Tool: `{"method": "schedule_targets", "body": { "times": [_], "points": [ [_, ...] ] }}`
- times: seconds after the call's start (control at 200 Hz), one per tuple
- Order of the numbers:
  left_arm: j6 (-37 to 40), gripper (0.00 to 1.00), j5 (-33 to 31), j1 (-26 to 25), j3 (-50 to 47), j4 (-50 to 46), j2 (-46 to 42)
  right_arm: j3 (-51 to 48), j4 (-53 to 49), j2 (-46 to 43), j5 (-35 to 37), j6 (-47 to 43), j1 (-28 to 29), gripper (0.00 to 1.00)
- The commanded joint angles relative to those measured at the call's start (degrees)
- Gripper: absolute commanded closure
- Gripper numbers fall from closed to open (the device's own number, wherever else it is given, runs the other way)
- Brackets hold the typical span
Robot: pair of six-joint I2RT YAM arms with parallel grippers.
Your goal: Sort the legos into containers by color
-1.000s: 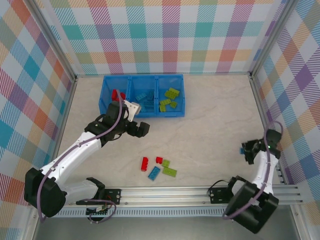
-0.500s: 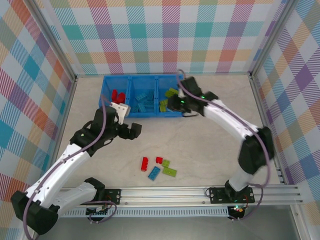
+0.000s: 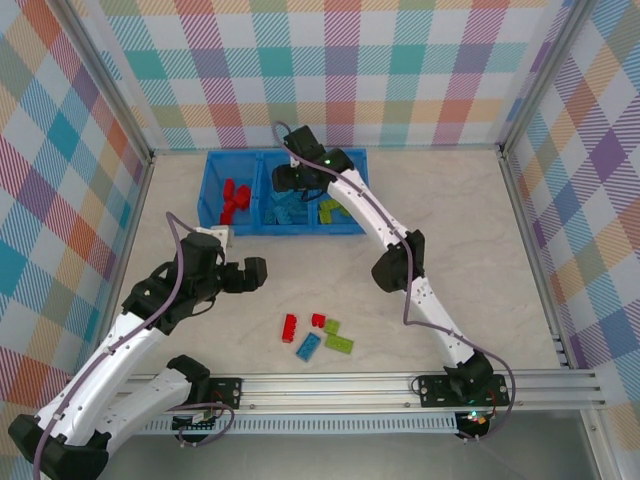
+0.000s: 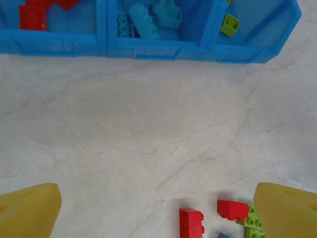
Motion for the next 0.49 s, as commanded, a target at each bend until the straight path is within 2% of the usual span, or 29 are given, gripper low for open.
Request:
{"method": "schedule_targets", "body": {
  "times": [0.0,0.08,0.125,0.16,0.275,0.36,0.49],
  "points": [
    [-3.14,0.01,3.18,-0.45,-1.41,-2.16,-0.76,1.76,-9.97,-2.87,1.78,-2.66,-0.16,0.35],
    [-4.82,0.04,5.95,-0.83,-2.69,-1.76,-0.56,10.57,-16.17,-0.26,2.6,-5.68,-0.16,0.35],
    [-6.22,0.06,7.02,-1.62,-3.72,-1.3,-0.16,7.96,-17.91,-2.49,2.89,-8.8,-0.15,0.34],
    [-7.22,0.07,7.63,-2.65,-4.55,-0.96,0.39,10.41,-20.85,-2.41,3.12,-11.54,-0.15,0.33],
    [-10.51,0.09,5.8,-9.34,-6.91,0.92,3.4,10.6,-28.66,-5.06,1.48,-20.61,-0.07,0.27],
    [-13.34,0.09,2.9,-14.32,-8.74,2.99,5.77,4.6,-30.35,-9.86,1.68,-23.09,-0.33,0.18],
    [-15.18,0.14,-1.12,-21.35,-10.76,5.9,9.88,-8.02,-30.43,-18.83,7.27,-25.45,-0.33,0.15]
  ]
}}
